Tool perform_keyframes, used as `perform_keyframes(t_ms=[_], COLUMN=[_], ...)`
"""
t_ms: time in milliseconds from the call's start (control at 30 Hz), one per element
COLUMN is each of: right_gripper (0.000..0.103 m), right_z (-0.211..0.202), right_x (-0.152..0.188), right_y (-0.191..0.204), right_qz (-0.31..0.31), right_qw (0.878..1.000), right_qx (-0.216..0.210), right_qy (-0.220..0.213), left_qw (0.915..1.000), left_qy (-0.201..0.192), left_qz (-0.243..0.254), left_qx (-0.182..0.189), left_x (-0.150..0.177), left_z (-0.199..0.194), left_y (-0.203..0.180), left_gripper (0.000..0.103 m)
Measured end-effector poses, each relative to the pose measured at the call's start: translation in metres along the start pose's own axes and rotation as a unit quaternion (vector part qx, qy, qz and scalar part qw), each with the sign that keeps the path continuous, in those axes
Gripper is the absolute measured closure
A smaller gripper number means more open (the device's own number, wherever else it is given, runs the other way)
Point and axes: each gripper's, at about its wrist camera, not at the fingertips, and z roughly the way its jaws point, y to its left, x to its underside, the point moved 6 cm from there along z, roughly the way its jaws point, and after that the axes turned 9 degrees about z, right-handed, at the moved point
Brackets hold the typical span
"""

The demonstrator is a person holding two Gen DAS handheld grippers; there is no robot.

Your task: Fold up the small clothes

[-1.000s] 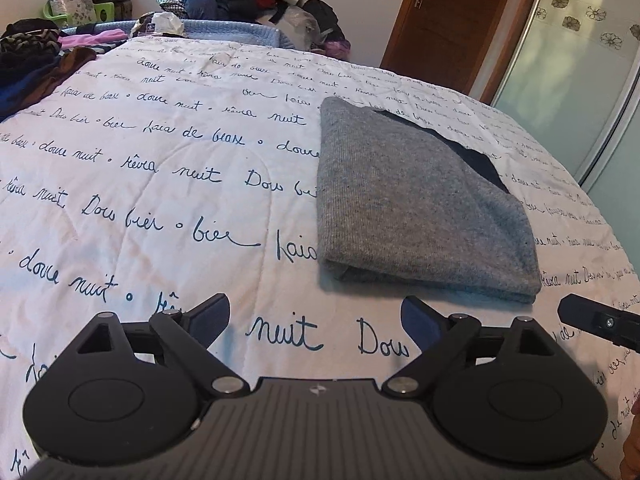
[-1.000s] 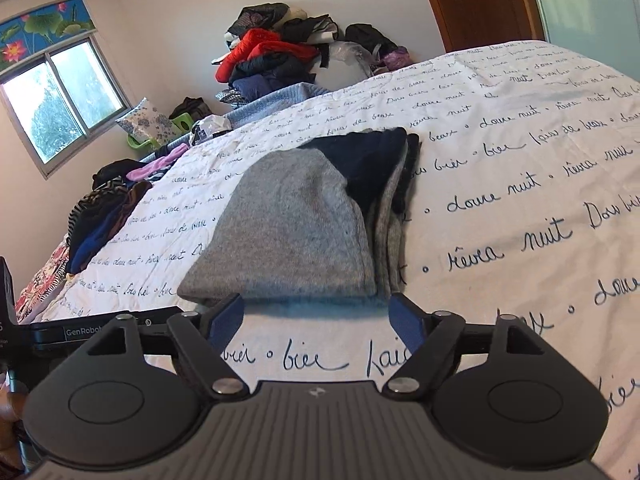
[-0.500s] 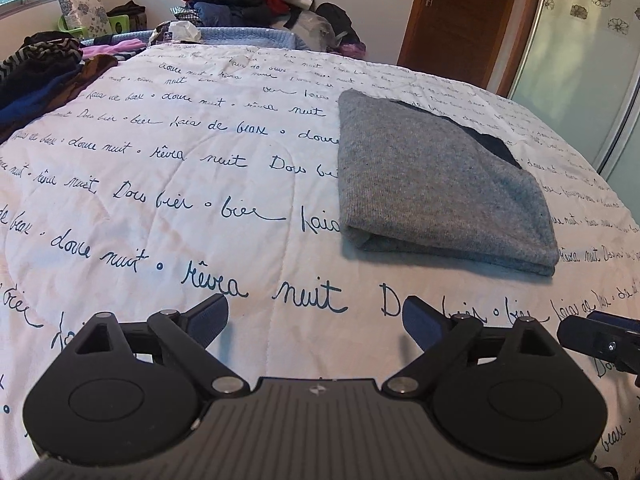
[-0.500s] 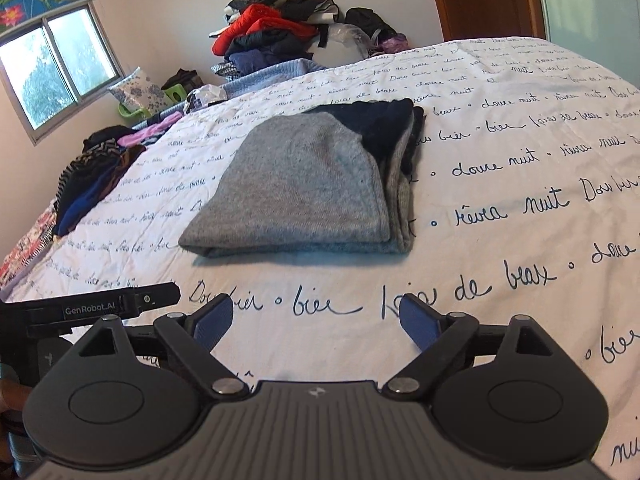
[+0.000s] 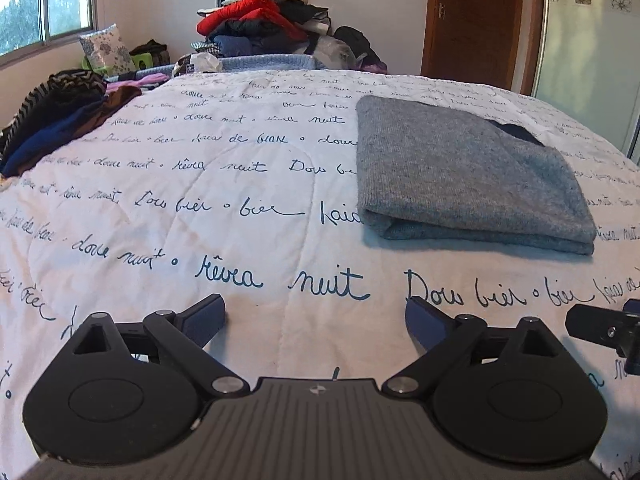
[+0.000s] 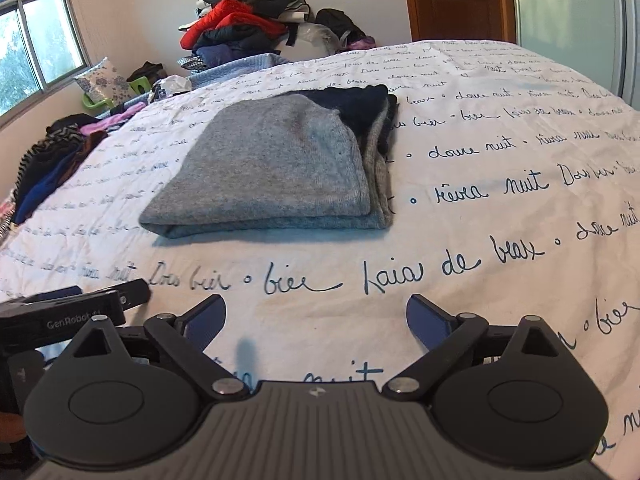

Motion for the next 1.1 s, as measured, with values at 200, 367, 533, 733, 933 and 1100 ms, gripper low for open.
perform_keyframes(t_ms=[200,367,533,733,933,1100], right_gripper=[0.002,0.0,0.0,0.0,0.0,0.0], right_z=[0.014,0.017,0.017,0.021,0.024,0.022], right_x=[0.001,0.005,0.005,0.006,0.008,0.009], right_y=[0.008,0.006,0.003,0.003,0.004,0.004], right_qz=[-0.053,-0.056,-0.051,-0.06,-0.08,-0.084], right_qw=[0.997,0.997,0.997,0.996,0.995,0.994], right_qx=[0.048,0.05,0.047,0.055,0.052,0.05], right_qy=[-0.022,-0.027,-0.026,-0.025,-0.039,-0.044], left_qw=[0.9998,0.9997,0.9996,0.9997,0.9997,0.9997], left_qy=[-0.006,-0.012,-0.011,0.001,0.002,0.0], left_qz=[0.007,-0.002,-0.004,-0.004,-0.015,-0.018], left_qx=[-0.015,-0.021,-0.026,-0.023,-0.016,-0.015], left_x=[0.001,0.005,0.006,0.007,0.008,0.009], left_z=[0.003,0.004,0.005,0.01,0.012,0.012], left_y=[-0.001,0.002,0.001,0.001,0.003,0.004], left_gripper=[0.005,0.003,0.001,0.0,0.0,0.0])
